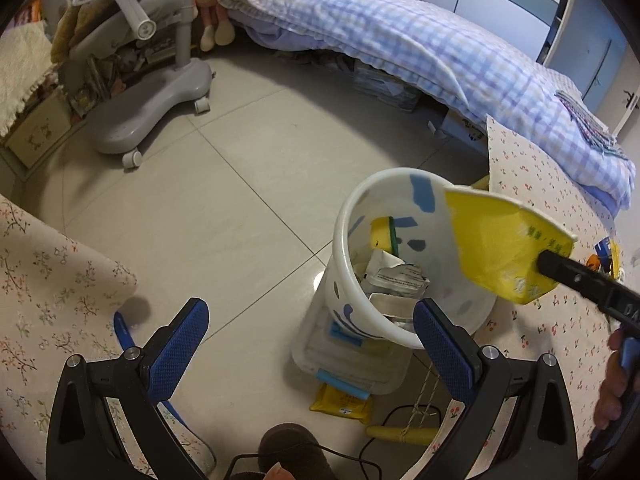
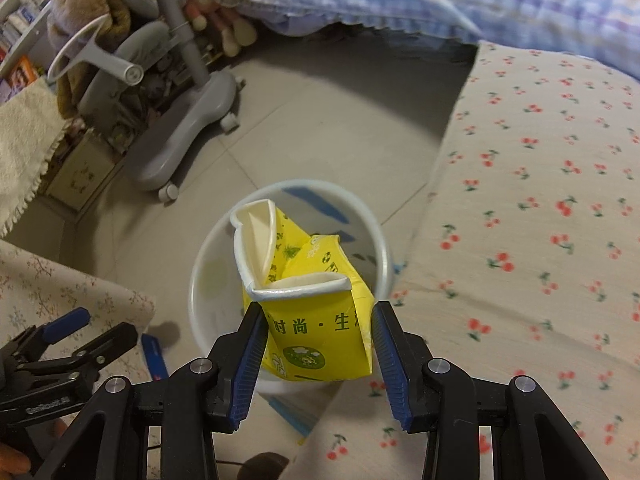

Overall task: Collect trash
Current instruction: 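Open the left gripper over the wastebasket while the right carries the cup there and opens, then reach the right gripper to a white drink bottle and close on it, then grasp the yellow snack wrapper with the left gripper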

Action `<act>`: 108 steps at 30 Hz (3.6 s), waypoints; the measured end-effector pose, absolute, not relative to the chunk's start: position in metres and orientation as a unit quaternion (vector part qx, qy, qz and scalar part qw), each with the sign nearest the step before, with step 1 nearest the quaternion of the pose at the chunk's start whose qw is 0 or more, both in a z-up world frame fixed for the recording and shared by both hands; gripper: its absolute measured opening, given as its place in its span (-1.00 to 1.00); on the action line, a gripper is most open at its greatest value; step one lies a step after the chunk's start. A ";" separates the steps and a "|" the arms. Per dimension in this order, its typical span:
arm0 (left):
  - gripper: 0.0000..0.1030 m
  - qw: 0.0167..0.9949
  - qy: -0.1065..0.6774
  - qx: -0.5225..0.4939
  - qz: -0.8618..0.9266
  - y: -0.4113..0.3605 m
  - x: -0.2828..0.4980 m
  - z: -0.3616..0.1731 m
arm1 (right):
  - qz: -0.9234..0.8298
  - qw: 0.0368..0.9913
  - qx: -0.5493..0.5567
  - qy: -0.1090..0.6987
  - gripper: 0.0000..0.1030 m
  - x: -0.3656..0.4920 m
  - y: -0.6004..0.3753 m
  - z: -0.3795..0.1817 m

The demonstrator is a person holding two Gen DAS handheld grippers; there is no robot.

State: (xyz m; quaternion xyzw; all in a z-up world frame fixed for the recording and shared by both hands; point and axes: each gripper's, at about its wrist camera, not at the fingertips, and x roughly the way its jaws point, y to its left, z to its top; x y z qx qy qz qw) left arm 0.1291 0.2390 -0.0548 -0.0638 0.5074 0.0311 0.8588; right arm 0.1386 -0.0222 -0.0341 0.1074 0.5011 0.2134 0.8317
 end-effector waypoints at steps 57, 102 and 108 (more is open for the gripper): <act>1.00 0.845 0.519 -0.023 -0.130 -0.010 0.166 -0.016 | -0.047 0.845 0.151 0.510 0.60 0.084 -0.315 -0.023; 0.43 0.821 0.511 -0.086 -0.239 -0.209 0.182 -0.060 | -0.110 0.813 0.264 0.507 -0.05 -0.007 -0.460 -0.036; -0.11 0.812 0.509 -0.110 -0.262 -0.221 0.188 -0.067 | -0.111 0.809 0.268 0.511 -0.05 -0.007 -0.471 -0.041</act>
